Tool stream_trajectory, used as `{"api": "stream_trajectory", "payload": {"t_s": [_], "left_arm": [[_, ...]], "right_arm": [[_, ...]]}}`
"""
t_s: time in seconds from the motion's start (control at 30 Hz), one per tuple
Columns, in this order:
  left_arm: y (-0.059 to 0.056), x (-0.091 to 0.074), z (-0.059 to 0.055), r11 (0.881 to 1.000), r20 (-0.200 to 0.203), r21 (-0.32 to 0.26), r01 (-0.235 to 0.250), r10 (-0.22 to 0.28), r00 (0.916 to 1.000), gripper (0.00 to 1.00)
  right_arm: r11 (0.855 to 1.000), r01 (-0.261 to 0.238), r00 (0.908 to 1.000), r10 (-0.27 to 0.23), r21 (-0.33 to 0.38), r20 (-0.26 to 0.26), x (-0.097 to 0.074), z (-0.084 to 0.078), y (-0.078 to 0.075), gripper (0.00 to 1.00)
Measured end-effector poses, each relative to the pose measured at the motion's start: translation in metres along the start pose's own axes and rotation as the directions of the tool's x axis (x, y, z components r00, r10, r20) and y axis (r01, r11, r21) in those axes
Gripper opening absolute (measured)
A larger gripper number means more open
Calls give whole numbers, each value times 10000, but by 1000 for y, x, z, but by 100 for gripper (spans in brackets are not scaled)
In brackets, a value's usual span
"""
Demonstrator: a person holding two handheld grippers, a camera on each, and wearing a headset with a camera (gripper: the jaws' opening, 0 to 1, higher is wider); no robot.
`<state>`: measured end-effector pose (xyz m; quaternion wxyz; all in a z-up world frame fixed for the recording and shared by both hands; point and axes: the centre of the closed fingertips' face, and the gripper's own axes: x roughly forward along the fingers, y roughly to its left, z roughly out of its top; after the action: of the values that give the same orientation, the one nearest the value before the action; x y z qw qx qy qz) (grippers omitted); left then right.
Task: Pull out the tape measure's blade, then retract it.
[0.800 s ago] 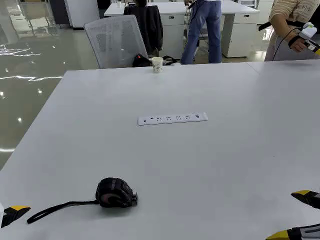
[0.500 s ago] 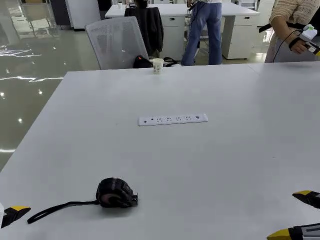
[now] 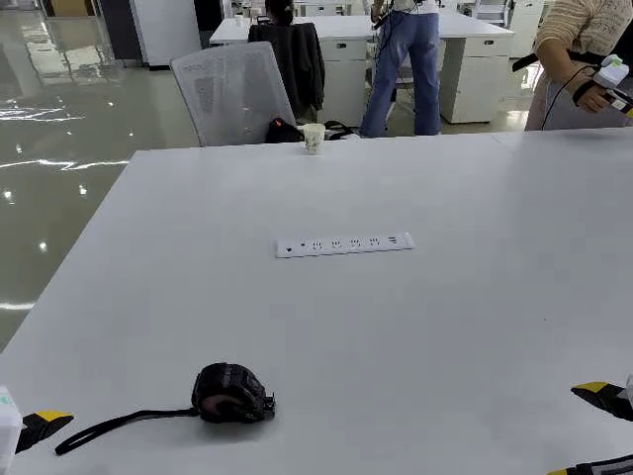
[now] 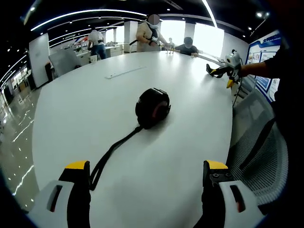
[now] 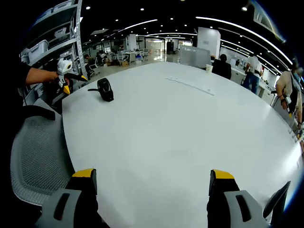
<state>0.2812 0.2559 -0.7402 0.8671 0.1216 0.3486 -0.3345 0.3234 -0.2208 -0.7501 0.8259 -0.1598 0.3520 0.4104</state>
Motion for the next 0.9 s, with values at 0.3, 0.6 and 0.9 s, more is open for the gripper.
{"api": "stream_trajectory", "payload": {"t_s": [0.3,0.6,0.9], "left_arm": [[2,25,17,9877,-837,1357,777,-667,9943,99],[-4,45,60,9574,-321,2693,1047,-997,9945,99],[-11,65,71,9028,-1464,3819,1977,-1521,9775,99]], "right_arm": [[9945,-444,9990,436,-945,-110,19,14,-2,99],[9777,-952,9952,979,-1872,52,37,47,15,98],[9631,-1460,9893,1434,-2263,-278,68,66,31,97]]}}
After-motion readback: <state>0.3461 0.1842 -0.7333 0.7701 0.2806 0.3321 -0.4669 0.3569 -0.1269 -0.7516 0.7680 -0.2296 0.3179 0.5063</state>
